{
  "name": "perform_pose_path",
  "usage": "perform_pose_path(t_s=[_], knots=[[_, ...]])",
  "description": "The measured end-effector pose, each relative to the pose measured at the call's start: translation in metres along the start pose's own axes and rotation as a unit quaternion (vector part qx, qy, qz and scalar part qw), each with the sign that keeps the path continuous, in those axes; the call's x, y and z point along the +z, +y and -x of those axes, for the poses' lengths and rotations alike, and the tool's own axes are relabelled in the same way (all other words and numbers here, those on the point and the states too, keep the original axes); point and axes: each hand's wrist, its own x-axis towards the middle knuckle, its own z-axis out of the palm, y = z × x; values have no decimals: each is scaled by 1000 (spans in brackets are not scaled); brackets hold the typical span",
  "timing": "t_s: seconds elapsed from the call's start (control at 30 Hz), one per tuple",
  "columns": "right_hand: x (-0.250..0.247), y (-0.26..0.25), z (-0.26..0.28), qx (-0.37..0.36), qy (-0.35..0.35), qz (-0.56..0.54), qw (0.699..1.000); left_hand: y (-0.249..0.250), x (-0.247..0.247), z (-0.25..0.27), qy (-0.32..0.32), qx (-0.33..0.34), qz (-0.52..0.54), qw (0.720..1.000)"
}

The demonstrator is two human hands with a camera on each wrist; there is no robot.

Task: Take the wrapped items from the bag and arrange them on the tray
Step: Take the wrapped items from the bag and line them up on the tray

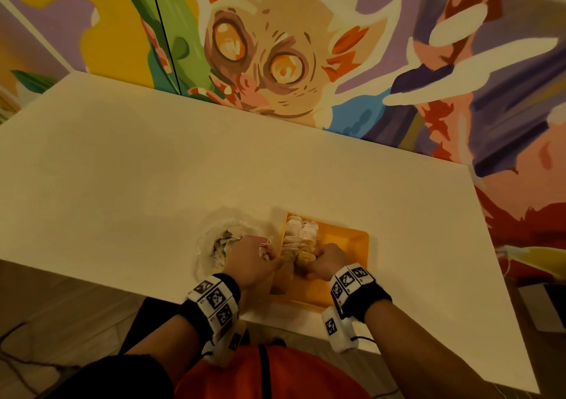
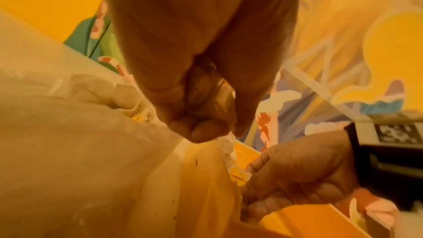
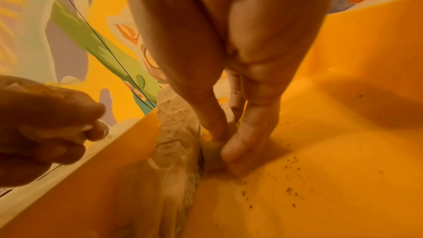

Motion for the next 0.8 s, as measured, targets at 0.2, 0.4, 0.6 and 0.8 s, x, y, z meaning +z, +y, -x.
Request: perform_pose_path(t_s=[0.2, 0.4, 0.6, 0.8], knots=[[8, 3, -11, 0, 7, -14, 1000, -5, 11, -7, -22, 34, -72, 997], [10, 0, -22, -6, -3, 25, 1000, -3, 12, -10, -47, 51, -134, 988], [3, -11, -9, -6, 27, 8, 1000, 1, 11, -9, -76, 46, -103, 991], [4, -8, -15, -21, 19, 1, 1000, 0, 12, -11, -64, 33, -127, 989]])
